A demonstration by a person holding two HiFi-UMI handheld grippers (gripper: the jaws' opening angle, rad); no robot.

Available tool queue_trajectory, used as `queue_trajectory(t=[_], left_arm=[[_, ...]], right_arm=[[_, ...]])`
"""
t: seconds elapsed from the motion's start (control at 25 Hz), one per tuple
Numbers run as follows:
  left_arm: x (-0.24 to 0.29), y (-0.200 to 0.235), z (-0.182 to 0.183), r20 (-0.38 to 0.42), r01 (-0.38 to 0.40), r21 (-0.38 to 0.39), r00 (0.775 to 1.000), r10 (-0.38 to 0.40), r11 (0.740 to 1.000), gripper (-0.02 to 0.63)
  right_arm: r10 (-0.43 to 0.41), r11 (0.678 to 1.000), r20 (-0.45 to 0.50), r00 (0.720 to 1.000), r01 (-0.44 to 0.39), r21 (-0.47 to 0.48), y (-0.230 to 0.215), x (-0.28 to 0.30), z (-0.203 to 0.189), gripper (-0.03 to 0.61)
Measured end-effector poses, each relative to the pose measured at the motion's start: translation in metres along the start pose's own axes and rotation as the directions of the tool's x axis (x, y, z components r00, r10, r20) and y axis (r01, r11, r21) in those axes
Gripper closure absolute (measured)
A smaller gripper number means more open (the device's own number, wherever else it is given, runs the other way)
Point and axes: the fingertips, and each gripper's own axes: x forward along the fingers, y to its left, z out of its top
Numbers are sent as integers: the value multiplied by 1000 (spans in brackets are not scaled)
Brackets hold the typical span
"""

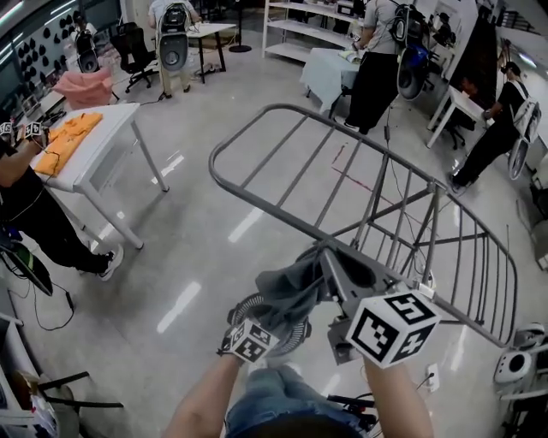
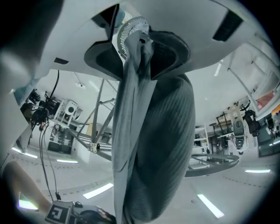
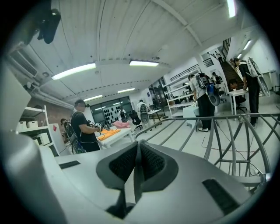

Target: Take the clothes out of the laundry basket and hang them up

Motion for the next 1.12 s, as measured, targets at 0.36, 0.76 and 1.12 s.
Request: queue_trajectory(t=[0.36,0.76,1.12], left_arm=[[-28,21,7,74,-52,-94,996,59,994,604],[-133,118,59,158,-335,-64,927,341,940,606],[-225,165,181,342,-544,138,810,475,828,606]], right_arm=[[-97,995,76,992,97,2,-30,-13,14,563],[-200,979,129,971,194,57,-72,-34,14,563],[-315,949,323,893,309,71,-83,-79,58,563]])
